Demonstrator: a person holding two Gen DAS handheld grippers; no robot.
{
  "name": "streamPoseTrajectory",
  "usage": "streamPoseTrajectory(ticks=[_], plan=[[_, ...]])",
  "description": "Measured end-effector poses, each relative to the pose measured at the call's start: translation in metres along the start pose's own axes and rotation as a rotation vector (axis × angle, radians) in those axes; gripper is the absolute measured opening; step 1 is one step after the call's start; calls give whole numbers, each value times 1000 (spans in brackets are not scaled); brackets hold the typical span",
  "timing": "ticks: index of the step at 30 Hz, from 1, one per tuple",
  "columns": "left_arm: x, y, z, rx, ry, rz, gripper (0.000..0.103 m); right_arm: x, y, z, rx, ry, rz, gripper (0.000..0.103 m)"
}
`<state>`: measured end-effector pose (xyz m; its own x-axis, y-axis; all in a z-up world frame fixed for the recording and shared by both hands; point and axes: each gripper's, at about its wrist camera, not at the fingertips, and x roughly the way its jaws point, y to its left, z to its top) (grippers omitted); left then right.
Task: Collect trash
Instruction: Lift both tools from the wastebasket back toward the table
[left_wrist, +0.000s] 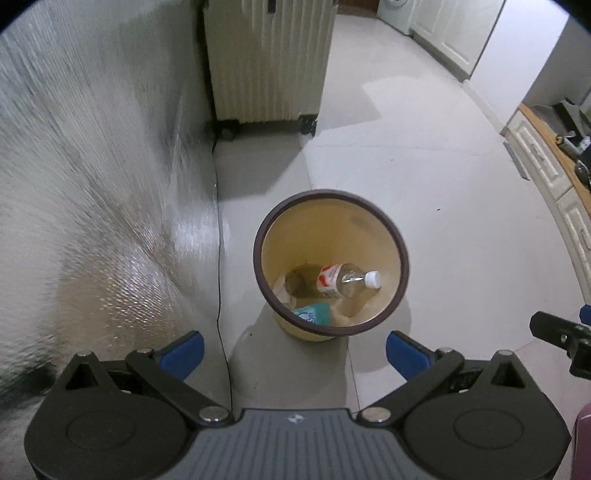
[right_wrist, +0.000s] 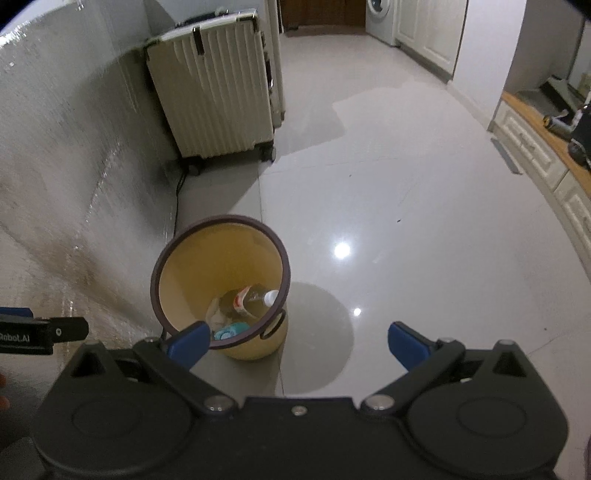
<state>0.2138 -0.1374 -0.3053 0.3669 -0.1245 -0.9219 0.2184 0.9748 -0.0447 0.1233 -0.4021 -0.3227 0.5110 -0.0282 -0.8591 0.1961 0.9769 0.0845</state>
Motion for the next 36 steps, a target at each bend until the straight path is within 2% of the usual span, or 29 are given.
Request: streamPoseTrajectory(ticks=[6,20,30,36], plan=[[-48,-8,-7,13,-64,0,103,-49,-2,1,6,-65,-6,103],[-172,-34,-1,26,-324,-57,103,-171,1,17,11,-302,-6,103],[-251,-34,-9,38,-473,-80,103,-243,6,28,24,-472,-6,103],[-295,-17,-18,22,-556,-79,103,-277,22,33,5,-549,11,103]])
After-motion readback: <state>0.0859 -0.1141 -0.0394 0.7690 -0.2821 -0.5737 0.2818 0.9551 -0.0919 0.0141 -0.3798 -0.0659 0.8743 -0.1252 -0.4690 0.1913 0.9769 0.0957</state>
